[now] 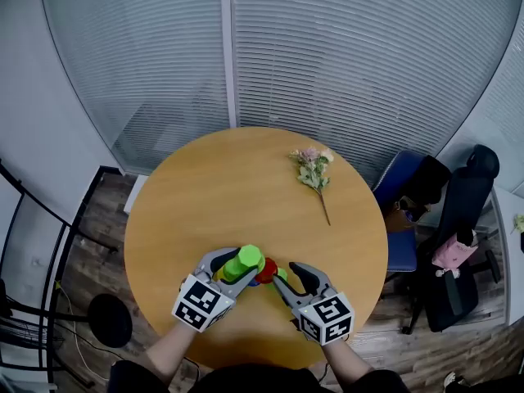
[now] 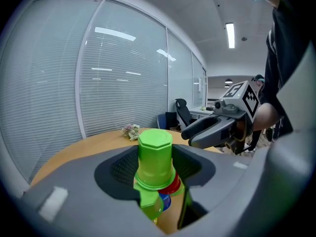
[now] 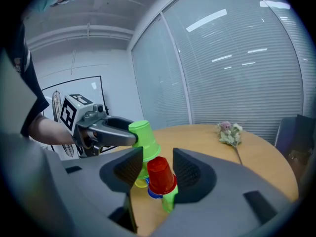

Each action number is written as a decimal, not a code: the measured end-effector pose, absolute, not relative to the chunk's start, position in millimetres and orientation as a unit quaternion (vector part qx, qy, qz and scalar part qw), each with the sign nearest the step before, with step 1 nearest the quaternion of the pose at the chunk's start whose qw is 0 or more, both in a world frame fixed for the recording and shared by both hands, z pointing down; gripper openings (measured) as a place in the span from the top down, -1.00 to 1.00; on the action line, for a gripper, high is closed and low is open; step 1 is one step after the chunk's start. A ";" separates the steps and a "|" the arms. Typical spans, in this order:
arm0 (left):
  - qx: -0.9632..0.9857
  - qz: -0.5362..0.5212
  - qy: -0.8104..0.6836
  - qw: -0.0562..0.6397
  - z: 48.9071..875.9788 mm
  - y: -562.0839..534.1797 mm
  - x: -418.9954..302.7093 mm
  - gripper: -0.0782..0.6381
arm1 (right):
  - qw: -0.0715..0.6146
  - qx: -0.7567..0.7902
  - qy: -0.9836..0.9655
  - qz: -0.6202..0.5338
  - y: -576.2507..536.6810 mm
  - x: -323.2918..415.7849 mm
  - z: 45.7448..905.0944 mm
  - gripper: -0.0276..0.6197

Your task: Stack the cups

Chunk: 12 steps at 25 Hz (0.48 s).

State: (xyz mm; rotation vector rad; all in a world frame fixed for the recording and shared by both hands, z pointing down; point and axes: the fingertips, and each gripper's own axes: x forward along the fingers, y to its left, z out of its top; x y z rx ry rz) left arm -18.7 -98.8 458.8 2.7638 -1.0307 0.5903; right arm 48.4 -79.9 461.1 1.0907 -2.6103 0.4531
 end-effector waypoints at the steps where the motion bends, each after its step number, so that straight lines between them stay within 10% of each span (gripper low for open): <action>1: 0.916 0.200 -0.340 0.067 461.9 -96.9 -18.7 0.16 | 0.138 0.378 -0.902 0.157 -78.2 48.4 461.5 0.31; 12: 0.911 0.208 -0.350 0.073 476.7 -96.2 -16.5 0.03 | 0.136 0.372 -0.905 0.157 -71.7 49.2 460.8 0.31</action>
